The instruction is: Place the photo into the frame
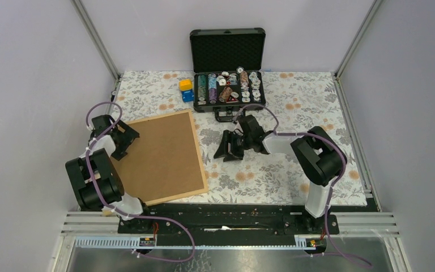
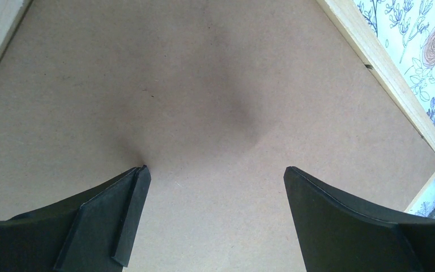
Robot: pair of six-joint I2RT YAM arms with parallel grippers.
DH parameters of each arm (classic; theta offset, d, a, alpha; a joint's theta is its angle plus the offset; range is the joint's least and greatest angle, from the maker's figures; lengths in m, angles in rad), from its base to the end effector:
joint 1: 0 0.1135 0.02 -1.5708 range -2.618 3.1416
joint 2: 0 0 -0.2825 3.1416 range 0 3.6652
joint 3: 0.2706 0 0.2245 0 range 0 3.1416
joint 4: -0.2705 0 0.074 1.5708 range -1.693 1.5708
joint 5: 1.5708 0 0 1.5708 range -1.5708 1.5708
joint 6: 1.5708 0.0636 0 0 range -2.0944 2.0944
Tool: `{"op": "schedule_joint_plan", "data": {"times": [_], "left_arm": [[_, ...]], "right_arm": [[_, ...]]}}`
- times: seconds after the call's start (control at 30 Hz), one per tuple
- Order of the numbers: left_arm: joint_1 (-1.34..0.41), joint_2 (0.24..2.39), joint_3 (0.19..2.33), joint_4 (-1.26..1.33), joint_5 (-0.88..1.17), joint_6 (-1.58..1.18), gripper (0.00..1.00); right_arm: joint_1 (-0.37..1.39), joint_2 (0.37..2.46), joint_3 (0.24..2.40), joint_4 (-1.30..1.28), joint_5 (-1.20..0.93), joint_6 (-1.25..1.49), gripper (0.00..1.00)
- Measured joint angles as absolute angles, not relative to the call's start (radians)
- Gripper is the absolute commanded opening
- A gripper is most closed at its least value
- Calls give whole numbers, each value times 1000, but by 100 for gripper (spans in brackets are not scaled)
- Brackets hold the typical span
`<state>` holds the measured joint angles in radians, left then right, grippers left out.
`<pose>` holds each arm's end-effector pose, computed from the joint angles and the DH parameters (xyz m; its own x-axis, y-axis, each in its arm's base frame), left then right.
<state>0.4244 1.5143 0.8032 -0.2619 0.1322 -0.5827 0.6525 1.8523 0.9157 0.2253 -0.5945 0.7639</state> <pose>0.2625 0.1094 0.1866 -0.4415 -0.7981 -0.4101 -0.6988 0.5925 -0.4007 0.2731 0.2536 0.1635 -0.9557 -0.0091 -0.2942 -0.2479 0.5635 0.7881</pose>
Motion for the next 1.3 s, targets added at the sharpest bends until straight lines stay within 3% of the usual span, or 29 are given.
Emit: {"op": "schedule_joint_plan", "data": {"times": [0.2,0.37,0.63,0.73,0.93,1.3], "left_arm": [[409,1502,829,-324,98,-551,99],[403,1400,831,-414,-55,-547,99],[552,1464,862,-411,-107,-577,99],[551,1465,862,-396,-151,-568,99],[557,1471,864,-372,-227,-524,99],[643,1619,876,-289,-136,-505,99]], "right_arm": [[637,1966,1053,181,-627,704,70],[654,2019,1115,185,-693,691,77],[659,2049,1168,184,-736,679,91],[666,2066,1195,180,-740,674,90],[674,2099,1230,181,-751,675,79],[675,2145,1263,201,-772,695,71]]}}
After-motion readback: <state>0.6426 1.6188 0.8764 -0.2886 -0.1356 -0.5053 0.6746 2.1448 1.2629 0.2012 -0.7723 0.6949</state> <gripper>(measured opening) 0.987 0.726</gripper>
